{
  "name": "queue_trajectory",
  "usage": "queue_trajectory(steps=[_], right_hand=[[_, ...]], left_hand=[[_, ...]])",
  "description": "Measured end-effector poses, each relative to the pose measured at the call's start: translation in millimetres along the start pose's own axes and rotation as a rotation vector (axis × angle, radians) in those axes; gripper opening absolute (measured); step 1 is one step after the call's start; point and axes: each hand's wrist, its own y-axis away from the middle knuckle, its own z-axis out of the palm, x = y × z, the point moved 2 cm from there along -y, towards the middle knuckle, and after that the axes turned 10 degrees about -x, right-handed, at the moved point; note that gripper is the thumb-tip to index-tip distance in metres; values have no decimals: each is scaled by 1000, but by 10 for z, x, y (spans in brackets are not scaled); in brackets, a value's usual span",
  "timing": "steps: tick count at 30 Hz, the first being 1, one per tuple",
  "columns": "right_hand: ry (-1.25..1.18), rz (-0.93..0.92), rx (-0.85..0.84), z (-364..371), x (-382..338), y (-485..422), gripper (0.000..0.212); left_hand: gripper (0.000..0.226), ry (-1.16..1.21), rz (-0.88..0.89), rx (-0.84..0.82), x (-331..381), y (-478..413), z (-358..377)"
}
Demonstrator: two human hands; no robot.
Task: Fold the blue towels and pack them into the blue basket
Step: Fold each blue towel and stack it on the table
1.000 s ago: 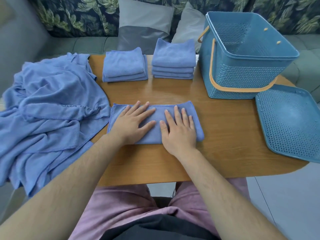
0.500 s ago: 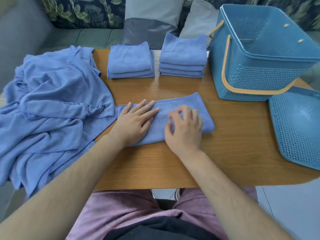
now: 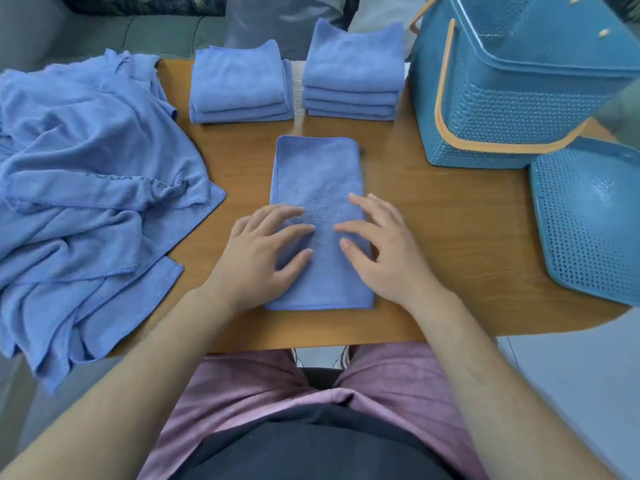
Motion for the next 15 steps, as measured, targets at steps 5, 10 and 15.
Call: queue_trajectory(steps=[5, 10, 15], right_hand=[[-12, -19, -36, 3, 23, 168, 28], [-133, -112, 1, -84, 28, 425, 34], [-77, -160, -158, -140, -25, 487, 50]], left_hand=[[52, 117, 59, -160, -160, 83, 5], [26, 269, 178, 3, -256, 248, -110], [19, 294, 138, -9, -260, 301, -112]])
